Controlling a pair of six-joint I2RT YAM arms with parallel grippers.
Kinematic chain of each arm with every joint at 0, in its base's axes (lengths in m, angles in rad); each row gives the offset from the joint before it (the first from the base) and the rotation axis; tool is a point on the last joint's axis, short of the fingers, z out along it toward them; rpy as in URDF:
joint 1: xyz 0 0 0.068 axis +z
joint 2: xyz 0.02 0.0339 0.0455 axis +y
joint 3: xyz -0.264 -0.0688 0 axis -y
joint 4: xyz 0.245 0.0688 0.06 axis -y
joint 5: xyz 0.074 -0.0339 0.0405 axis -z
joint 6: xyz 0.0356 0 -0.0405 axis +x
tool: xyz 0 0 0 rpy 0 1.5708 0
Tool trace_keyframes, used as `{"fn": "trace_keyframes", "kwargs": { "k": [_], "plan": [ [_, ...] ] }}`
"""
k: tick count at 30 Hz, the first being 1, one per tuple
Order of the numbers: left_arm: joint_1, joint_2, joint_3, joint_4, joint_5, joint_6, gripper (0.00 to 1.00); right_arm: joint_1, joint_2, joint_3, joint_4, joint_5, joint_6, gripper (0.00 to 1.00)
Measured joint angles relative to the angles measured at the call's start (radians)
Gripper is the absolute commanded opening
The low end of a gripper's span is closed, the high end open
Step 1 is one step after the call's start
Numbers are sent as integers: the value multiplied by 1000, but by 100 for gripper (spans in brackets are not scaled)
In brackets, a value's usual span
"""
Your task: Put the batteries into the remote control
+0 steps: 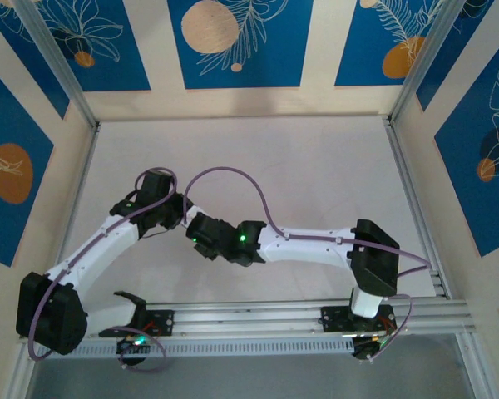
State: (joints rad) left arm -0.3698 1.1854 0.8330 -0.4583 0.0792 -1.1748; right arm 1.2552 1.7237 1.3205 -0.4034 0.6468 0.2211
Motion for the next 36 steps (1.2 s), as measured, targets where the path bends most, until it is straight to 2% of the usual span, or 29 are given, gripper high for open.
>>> {"fn": "trace_keyframes", "kwargs": {
  "k": [2, 3, 6, 9, 13, 15, 18, 23, 27, 34, 36],
  "plan": [
    [2, -5, 2, 1, 1, 6, 71, -11, -21, -26, 14, -27, 6, 12],
    [3, -13, 4, 1, -1, 13, 79, -22, -37, -44, 20, -47, 14, 10],
    [8, -62, 25, 5, -31, 69, 89, -74, -91, -96, 37, -120, 63, 9],
    [10, -148, 57, 23, -85, 183, 96, -192, -156, -173, 82, -245, 152, 8],
    [13, -254, 79, 75, -94, 397, 100, -413, -222, -319, 171, -423, 309, 8],
    [14, -285, 79, 84, -55, 514, 100, -525, -240, -410, 216, -488, 388, 9],
    [14, -303, 67, 84, 24, 648, 100, -638, -246, -535, 263, -567, 465, 11],
    [14, -328, 2, 88, 110, 754, 100, -725, -249, -632, 355, -675, 503, 13],
    [14, -340, -42, 97, 126, 778, 100, -767, -261, -676, 413, -709, 511, 30],
    [14, -364, -110, 133, 126, 781, 100, -856, -266, -708, 393, -714, 479, 43],
    [14, -375, -140, 150, 118, 780, 100, -869, -274, -707, 376, -714, 466, 50]
  ]
}}
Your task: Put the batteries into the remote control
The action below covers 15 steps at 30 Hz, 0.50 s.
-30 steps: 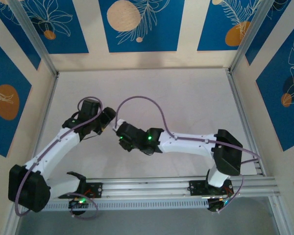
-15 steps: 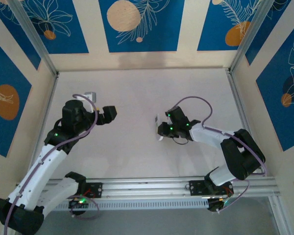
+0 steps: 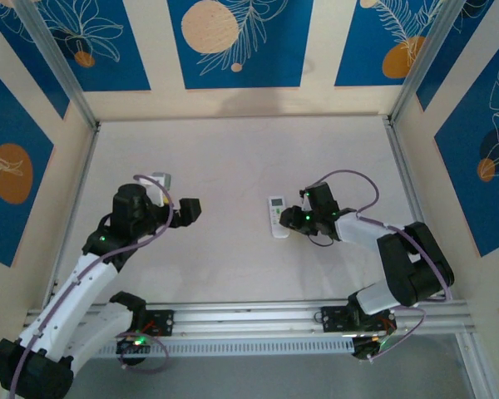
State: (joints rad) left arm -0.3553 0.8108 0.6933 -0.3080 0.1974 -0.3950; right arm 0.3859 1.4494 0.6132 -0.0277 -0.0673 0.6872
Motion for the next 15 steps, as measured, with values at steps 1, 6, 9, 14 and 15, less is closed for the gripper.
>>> {"fn": "trace_keyframes", "kwargs": {
  "k": [1, 6, 9, 14, 15],
  "plan": [
    [0, -8, -17, 10, -10, -3, 100, -5, -8, 2, -16, 2, -6, 52],
    [0, -51, -125, 77, -167, -4, 100, -43, -146, 52, -169, 73, -42, 80],
    [0, -64, -212, 153, -333, 60, 100, -84, -288, 128, -256, 237, -93, 91],
    [3, -23, -379, 372, -572, 260, 97, -259, -331, 126, -33, 434, -295, 96],
    [4, 5, -405, 436, -600, 309, 98, -299, -296, 96, 47, 441, -330, 96]
  ]
}}
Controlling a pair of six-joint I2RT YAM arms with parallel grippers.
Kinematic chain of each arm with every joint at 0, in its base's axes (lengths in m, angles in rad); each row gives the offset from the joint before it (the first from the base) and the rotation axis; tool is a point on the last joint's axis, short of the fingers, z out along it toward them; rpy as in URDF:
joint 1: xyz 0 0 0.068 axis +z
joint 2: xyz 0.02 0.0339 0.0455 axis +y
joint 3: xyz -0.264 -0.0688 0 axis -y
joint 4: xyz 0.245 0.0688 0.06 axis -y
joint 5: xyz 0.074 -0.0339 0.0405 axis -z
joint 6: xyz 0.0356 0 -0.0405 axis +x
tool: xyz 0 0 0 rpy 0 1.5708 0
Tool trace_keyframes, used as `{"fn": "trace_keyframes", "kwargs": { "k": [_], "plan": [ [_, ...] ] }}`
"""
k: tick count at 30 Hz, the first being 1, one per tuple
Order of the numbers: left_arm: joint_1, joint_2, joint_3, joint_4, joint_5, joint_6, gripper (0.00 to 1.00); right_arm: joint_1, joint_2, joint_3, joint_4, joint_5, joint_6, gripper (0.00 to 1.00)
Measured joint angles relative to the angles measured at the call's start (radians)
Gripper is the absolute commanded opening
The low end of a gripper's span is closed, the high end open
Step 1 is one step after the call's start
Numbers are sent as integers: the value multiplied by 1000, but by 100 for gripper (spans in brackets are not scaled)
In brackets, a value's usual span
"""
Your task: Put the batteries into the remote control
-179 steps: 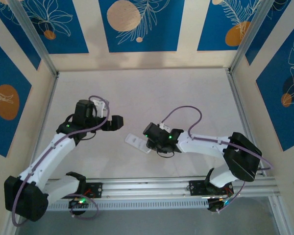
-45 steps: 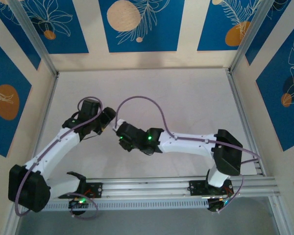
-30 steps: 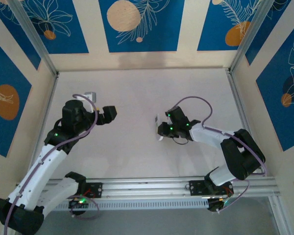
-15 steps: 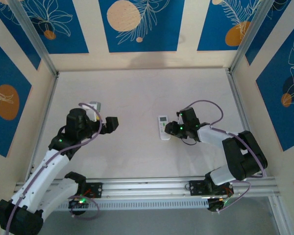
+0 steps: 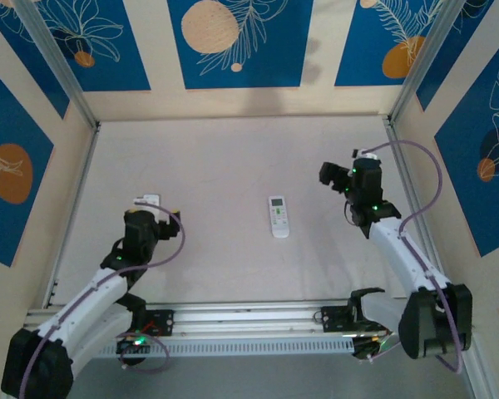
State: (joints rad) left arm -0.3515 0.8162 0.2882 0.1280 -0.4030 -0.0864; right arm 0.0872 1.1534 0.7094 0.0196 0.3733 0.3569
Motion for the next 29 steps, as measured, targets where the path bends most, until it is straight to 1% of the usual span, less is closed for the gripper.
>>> {"fn": "trace_keyframes", "kwargs": {
  "k": [1, 2, 3, 4, 5, 6, 7, 8, 9, 10, 12, 13, 15, 19, 29],
  "plan": [
    [1, 32, -21, 64, -22, 40, 98, -26, 48, -20, 56, 10, -25, 96],
    [8, 74, -41, 138, -39, 77, 99, -52, 122, -37, 123, 20, -45, 94],
    [21, 124, -55, 207, -42, 103, 100, -70, 209, -45, 170, 9, -64, 94],
    [44, 179, -64, 271, -35, 122, 100, -75, 281, -58, 225, 2, -86, 97],
    [71, 238, -68, 332, -21, 133, 100, -69, 350, -75, 275, 3, -113, 96],
    [105, 306, -71, 408, 3, 142, 100, -51, 390, -108, 325, 2, -141, 100],
    [132, 367, -71, 479, 27, 147, 100, -39, 401, -153, 377, -8, -160, 99],
    [161, 434, -71, 559, 62, 148, 100, -35, 395, -214, 442, -56, -167, 99],
    [187, 500, -69, 631, 93, 148, 100, -50, 391, -279, 537, -106, -171, 99],
    [211, 559, -61, 679, 122, 144, 100, -70, 390, -317, 586, -131, -174, 99],
    [264, 695, -31, 779, 195, 134, 100, -93, 390, -336, 603, -143, -190, 99],
    [285, 732, -12, 779, 225, 126, 100, -87, 389, -335, 634, -159, -202, 99],
    [310, 742, 4, 782, 273, 118, 100, -80, 386, -321, 678, -212, -220, 99],
    [315, 742, 48, 802, 319, 111, 100, -90, 385, -299, 729, -274, -233, 99],
    [315, 741, 64, 807, 385, 112, 100, -91, 385, -298, 737, -303, -245, 99]
  ]
}}
